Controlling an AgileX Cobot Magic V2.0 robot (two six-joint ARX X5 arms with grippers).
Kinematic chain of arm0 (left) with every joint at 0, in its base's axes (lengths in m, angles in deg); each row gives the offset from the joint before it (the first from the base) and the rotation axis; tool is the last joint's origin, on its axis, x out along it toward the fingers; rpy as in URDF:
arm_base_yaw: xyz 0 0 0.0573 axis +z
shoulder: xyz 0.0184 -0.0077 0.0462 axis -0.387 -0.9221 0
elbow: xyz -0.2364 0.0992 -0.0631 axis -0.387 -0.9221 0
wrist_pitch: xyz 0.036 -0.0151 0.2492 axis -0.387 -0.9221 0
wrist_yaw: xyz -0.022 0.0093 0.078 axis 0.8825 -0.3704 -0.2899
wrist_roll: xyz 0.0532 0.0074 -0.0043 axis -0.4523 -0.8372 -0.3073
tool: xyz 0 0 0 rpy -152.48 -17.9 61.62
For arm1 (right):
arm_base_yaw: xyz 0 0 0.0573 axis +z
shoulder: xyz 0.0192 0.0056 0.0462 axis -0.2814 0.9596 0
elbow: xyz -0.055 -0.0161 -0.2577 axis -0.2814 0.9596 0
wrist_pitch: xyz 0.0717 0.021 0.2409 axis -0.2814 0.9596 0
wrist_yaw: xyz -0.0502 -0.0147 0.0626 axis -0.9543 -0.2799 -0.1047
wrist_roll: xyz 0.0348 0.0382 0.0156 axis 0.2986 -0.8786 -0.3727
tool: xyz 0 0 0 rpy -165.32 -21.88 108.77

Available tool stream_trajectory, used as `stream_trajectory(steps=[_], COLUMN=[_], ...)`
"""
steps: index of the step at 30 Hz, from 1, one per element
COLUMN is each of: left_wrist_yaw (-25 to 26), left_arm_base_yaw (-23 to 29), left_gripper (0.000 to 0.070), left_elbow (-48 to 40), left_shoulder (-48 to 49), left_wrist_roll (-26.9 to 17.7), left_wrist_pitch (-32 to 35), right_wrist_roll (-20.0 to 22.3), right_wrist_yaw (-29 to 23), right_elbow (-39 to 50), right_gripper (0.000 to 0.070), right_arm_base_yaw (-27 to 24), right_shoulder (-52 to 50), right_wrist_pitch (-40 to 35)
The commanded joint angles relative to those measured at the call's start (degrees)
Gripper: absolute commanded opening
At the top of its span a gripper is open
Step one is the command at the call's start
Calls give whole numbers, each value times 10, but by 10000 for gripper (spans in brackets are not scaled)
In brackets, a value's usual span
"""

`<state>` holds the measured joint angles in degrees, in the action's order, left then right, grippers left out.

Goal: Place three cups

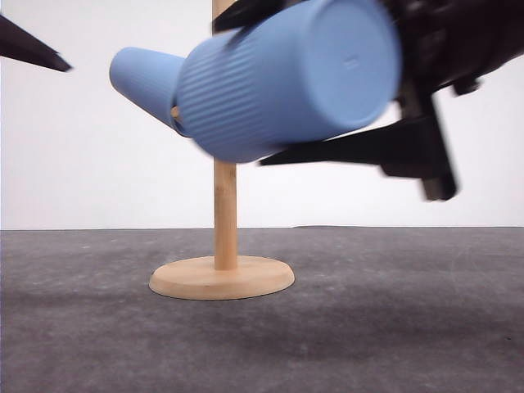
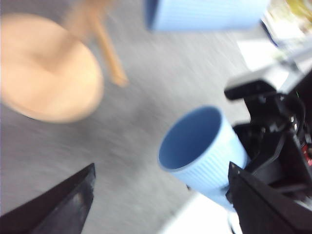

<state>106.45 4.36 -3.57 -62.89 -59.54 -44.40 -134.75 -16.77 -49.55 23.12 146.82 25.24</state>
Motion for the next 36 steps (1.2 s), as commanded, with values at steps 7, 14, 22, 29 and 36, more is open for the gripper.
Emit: stream_trajectory(steps=[7,14,22,29,36], left_wrist_yaw=[-9,-9,-9,-9,-9], left_arm_base_yaw=[25,27,27,27,27], left_gripper=[521,521,521,518,518], left_elbow=[6,6,6,6,6], left_shoulder=[16,16,16,16,16], left_wrist_roll=[-18,-18,-18,-16,-16], left_wrist_pitch=[-11,-12,-12,-12,-13], right_wrist_roll=[-285,-402,-434,-445,-445], right_wrist_yaw=[-92,-240,-316,-347,-350], right_elbow=[-10,-10,-12,-14,-14], right_gripper=[401,400,400,400,400], right_arm_base_yaw=[52,90,101,102,100], right_shoulder=[128,212,243,266,273], right_wrist_pitch=[-320,-512,-546,-545,-547])
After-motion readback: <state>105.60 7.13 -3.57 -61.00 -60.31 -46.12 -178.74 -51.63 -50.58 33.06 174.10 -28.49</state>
